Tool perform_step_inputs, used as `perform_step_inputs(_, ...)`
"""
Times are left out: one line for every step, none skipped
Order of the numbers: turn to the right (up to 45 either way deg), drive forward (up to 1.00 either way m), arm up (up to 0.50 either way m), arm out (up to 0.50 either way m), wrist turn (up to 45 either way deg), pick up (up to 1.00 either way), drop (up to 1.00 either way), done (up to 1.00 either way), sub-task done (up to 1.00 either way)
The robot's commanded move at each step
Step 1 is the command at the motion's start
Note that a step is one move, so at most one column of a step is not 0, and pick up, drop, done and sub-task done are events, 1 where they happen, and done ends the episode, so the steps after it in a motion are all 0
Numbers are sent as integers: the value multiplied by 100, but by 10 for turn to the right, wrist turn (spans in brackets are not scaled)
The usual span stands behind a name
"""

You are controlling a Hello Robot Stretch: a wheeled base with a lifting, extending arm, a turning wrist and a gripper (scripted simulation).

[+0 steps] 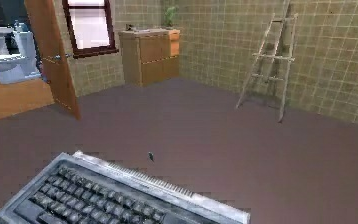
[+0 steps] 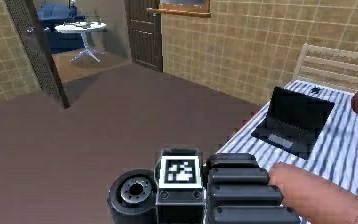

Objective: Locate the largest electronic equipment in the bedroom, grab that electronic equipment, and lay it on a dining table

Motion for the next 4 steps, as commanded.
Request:
perform_step_inputs(390, 0, 0, 0, 0, 0, 0, 0, 0)
perform_step_inputs(0, 80, 0, 0, 0, 0, 0, 0, 0)
perform_step_inputs(420, 0, 0, 0, 0, 0, 0, 0, 0)
perform_step_inputs(30, 0, 0, 0, 0, 0, 0, 0, 0)
